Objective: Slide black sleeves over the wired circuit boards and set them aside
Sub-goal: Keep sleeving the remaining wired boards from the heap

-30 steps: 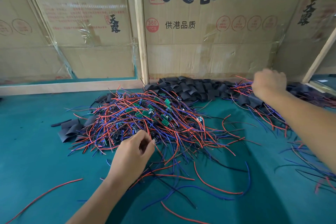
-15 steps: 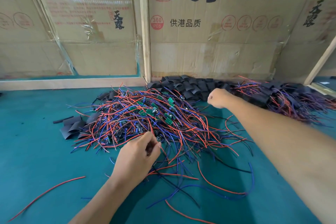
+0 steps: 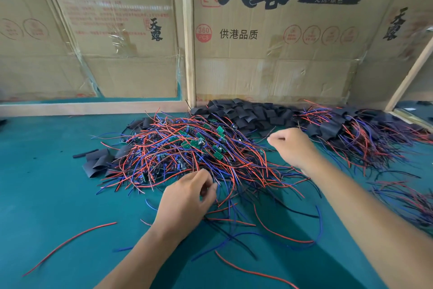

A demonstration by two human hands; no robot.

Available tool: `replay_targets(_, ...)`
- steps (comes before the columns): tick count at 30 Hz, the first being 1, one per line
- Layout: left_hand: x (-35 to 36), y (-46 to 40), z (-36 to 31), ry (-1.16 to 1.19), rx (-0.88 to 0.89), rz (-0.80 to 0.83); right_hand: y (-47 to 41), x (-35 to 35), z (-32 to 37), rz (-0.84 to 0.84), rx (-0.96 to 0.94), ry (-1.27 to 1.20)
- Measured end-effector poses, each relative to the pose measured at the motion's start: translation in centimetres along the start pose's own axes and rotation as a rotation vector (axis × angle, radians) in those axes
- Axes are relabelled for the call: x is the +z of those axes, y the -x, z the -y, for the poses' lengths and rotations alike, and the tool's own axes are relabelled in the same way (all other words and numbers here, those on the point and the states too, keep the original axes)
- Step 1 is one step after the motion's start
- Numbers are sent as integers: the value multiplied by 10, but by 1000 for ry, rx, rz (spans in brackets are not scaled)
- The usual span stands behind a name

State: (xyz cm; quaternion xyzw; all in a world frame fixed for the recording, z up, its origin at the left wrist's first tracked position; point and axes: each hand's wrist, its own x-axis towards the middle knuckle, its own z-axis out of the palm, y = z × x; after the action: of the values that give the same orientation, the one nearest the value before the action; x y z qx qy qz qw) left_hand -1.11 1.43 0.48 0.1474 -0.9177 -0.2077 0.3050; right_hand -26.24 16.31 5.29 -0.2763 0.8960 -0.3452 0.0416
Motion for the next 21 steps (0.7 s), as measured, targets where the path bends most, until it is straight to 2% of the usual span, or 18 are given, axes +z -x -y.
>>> replay_targets(3, 2, 0, -4, -12, 28, 11, -8, -6, -9, -32, 4, 89)
replay_targets(13, 3, -2, 1, -67, 55, 17, -84, 17, -10, 34, 3, 383)
replay_targets(17, 4, -1, 1, -62, 60, 6, -96, 40, -7, -30, 71, 612)
replay_targets(21, 3, -1, 4, -59, 54, 23, -98, 52, -12, -98, 63, 648)
